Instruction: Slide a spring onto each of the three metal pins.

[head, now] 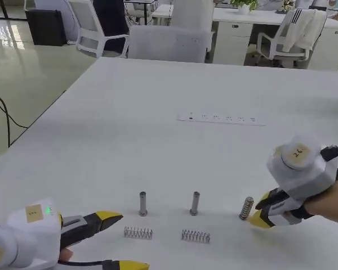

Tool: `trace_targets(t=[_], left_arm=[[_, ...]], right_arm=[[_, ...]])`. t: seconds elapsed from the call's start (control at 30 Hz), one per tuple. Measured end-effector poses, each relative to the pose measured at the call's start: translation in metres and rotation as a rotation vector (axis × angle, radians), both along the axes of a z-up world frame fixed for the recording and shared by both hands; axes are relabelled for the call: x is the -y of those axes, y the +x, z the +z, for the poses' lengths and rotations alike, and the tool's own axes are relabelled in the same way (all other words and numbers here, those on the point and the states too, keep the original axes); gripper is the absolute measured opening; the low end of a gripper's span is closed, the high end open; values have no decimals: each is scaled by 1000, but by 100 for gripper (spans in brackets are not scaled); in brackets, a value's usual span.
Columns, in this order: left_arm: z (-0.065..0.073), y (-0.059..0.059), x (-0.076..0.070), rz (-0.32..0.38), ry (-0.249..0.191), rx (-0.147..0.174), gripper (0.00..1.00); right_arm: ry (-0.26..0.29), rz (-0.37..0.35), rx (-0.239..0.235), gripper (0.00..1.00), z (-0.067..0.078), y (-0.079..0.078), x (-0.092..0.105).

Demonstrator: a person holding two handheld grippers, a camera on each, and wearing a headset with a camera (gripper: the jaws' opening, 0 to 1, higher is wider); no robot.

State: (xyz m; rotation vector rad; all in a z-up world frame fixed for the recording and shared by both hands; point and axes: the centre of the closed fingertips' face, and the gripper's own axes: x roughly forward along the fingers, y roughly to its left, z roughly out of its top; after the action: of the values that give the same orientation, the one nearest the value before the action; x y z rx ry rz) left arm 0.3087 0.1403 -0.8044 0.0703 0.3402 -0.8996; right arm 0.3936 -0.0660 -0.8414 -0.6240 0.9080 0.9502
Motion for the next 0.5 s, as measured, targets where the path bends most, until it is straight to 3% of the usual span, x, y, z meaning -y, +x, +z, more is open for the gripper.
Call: trace_targets(t=[0.5], left_arm=[[1, -1, 1, 0, -1, 4, 57]], right_arm=[[59, -38, 35, 18, 7, -23, 2]])
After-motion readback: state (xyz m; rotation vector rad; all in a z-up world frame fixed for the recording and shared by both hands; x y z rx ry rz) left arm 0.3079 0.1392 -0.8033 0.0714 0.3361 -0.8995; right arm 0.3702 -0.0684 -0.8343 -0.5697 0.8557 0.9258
